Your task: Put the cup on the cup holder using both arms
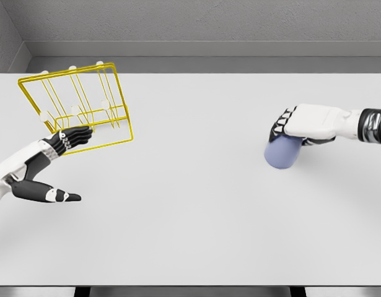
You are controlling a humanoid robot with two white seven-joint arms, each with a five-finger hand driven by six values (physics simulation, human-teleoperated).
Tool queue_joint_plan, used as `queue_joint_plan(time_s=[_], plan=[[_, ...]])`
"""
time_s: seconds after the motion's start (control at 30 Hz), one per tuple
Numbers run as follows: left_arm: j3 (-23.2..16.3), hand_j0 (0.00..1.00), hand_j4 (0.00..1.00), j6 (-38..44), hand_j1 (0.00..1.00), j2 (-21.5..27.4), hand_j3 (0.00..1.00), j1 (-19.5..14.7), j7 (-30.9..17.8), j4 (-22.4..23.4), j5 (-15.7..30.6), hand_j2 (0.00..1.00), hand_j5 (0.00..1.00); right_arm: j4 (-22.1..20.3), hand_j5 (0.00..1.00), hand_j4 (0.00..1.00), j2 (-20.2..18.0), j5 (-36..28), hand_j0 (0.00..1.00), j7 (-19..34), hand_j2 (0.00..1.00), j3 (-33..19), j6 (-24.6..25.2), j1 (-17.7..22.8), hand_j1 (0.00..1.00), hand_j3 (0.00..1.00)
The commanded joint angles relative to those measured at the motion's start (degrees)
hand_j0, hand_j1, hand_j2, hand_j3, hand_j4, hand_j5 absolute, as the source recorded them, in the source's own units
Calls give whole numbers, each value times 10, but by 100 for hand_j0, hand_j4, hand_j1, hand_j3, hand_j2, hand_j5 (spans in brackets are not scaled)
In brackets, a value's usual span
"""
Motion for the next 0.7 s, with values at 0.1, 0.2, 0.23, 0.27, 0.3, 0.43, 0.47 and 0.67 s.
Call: queue_joint_plan(time_s=[0.1, 0.2, 0.23, 0.27, 0.3, 0.43, 0.47, 0.67], plan=[[0, 100, 100, 0, 100, 2, 100, 0, 0, 0, 2, 100, 100, -2, 66, 66, -1, -4, 66, 0, 66, -3, 1, -1, 66, 66], [0, 100, 100, 0, 100, 2, 100, 0, 0, 0, 1, 100, 100, -9, 64, 64, -2, -4, 64, 0, 64, -4, 1, -4, 64, 64], [0, 100, 100, 0, 100, 2, 100, 0, 0, 0, 1, 100, 100, -9, 64, 64, -3, -4, 64, 0, 64, -5, 1, -4, 64, 64], [0, 100, 100, 0, 100, 2, 100, 0, 0, 0, 1, 100, 100, -10, 64, 64, -3, -4, 64, 0, 64, -6, 1, -4, 64, 64], [0, 100, 100, 0, 100, 2, 100, 0, 0, 0, 1, 100, 100, -13, 64, 64, -4, -4, 64, 1, 64, -6, 1, -4, 64, 64], [0, 100, 100, 0, 100, 1, 100, 0, -1, 0, 0, 100, 100, -30, 63, 63, -8, -4, 63, 1, 63, -7, 1, -10, 63, 63], [0, 100, 100, 0, 100, 1, 100, 0, -2, 0, 0, 100, 100, -34, 63, 63, -11, -4, 63, 1, 63, -8, 1, -10, 63, 63], [0, 100, 100, 0, 100, 2, 100, 3, -2, 0, -1, 100, 100, -73, 61, 61, -25, -6, 61, 1, 61, -12, 1, -11, 61, 61]])
